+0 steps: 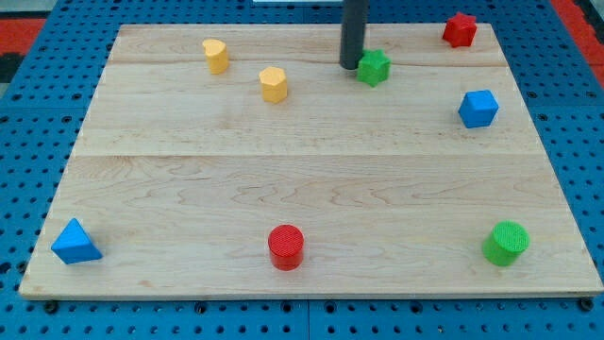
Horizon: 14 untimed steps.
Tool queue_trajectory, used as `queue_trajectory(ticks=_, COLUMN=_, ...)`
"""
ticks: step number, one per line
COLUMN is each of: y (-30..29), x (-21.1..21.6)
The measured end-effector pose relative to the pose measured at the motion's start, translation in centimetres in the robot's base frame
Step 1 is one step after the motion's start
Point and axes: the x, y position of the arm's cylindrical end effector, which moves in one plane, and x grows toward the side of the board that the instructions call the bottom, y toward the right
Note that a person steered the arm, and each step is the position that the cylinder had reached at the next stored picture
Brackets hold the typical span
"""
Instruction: Slightly push the red star to the top right of green star
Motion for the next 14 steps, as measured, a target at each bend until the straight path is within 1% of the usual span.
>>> queue_trajectory(ticks=1, y=-0.5, x=-0.2)
queue_trajectory(ticks=2, y=-2.3, x=-3.8)
queue_trajectory(ticks=3, y=1.5, x=-4.8)
queue_trajectory(ticks=4, y=8.1, x=-2.1)
queue_trajectory(ticks=5, y=17.2, x=-1.1)
queue_trajectory(ticks=6, y=24.7, x=-3.1)
queue_trajectory(ticks=7, y=25.6, x=-8.6)
queue_trajectory(ticks=9, y=25.5, x=-8.7)
queue_trajectory(ticks=10, y=24.1, x=-8.7)
queue_trajectory(ticks=11, y=20.8, x=-8.7)
queue_trajectory(ticks=12, y=15.9, x=-8.7)
queue_trajectory(ticks=13, y=13.8, x=-8.7)
queue_trajectory(ticks=14, y=14.0, x=-8.7)
